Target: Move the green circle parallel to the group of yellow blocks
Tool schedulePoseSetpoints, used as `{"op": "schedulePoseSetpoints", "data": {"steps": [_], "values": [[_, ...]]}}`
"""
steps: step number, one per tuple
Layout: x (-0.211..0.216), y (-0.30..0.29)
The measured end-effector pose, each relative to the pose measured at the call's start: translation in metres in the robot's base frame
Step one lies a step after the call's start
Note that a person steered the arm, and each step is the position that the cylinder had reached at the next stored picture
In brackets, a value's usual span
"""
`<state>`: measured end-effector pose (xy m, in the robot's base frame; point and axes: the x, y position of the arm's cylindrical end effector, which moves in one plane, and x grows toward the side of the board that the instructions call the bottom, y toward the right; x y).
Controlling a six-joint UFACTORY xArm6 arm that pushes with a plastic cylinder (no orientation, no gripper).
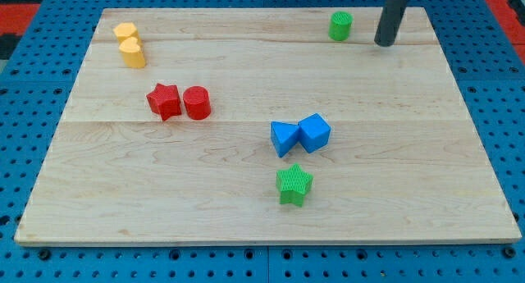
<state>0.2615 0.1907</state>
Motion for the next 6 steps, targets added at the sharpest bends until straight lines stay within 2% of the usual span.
{"op": "schedulePoseSetpoints", "data": {"steps": [1, 4, 6], "values": [[-0.028, -0.01], [-0.034, -0.165], [-0.026, -0.171]]}}
